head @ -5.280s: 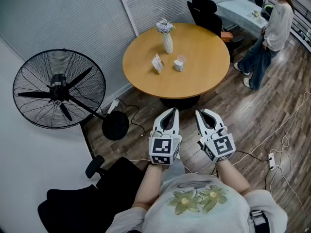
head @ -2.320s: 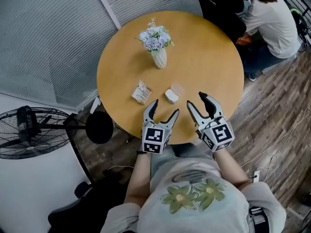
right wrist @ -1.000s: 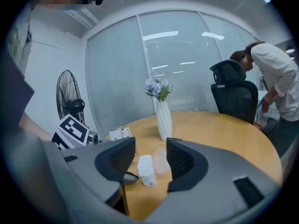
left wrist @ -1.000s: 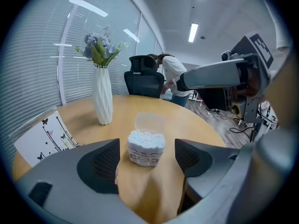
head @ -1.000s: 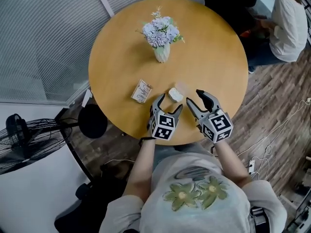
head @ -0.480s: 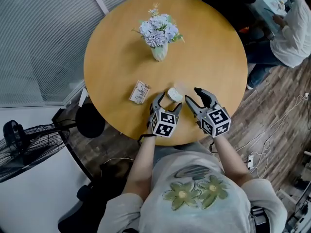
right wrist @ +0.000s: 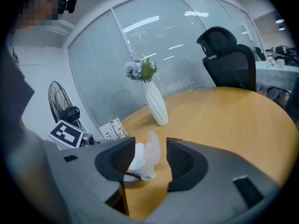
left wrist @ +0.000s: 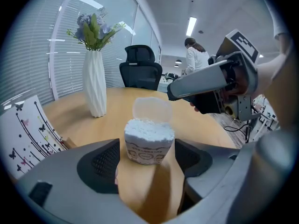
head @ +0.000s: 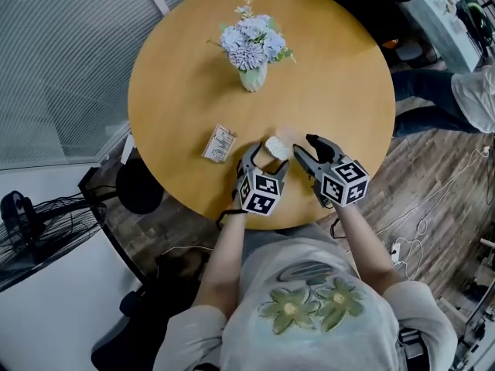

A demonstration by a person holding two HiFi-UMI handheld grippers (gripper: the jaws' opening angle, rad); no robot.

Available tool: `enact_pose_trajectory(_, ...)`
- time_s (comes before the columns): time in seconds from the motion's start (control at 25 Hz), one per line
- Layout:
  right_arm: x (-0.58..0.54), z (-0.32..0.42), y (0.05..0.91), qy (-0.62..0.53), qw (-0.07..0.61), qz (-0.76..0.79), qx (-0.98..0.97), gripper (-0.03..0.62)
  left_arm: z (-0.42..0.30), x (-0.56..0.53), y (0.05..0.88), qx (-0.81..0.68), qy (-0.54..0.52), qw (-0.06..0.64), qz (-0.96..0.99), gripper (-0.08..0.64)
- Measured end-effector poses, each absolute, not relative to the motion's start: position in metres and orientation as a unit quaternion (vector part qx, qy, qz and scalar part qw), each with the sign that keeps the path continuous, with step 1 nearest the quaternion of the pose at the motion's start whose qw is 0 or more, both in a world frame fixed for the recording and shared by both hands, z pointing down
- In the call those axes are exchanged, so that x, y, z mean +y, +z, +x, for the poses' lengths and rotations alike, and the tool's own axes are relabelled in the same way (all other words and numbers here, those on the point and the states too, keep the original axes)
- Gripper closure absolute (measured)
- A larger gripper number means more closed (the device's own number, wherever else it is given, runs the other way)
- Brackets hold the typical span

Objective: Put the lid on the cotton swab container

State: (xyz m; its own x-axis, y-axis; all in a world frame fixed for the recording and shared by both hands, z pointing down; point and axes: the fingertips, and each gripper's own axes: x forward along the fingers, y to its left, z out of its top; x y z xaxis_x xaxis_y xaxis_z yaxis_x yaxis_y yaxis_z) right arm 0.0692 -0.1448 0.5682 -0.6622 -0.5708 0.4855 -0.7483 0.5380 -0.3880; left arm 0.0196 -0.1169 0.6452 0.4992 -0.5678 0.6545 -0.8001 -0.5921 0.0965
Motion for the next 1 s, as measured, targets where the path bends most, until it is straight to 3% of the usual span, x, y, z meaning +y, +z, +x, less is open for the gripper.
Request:
enact_pose_trajectory(0.2,-0.149,0.069,0.576,0.318,0.143,0.372,-0.861,0.382,0.023,-0.116,0.65,-0.394,0.306,0.193,0.845,0.192)
enact_pose_trajectory(0.32,-0.149,0.066,0.58,0.328,0.14,0.362,-0.862,0.382,0.023,-0.117,0.65,-0.392,0.312,0.186,0.845,0.239)
enact_pose_trajectory(1.0,-0.154,0.065,0.587,0.437,0.056,0.339,-0.831,0.393,0.022,-0.116,0.652,-0.381,0.321,0.185,0.847,0.242)
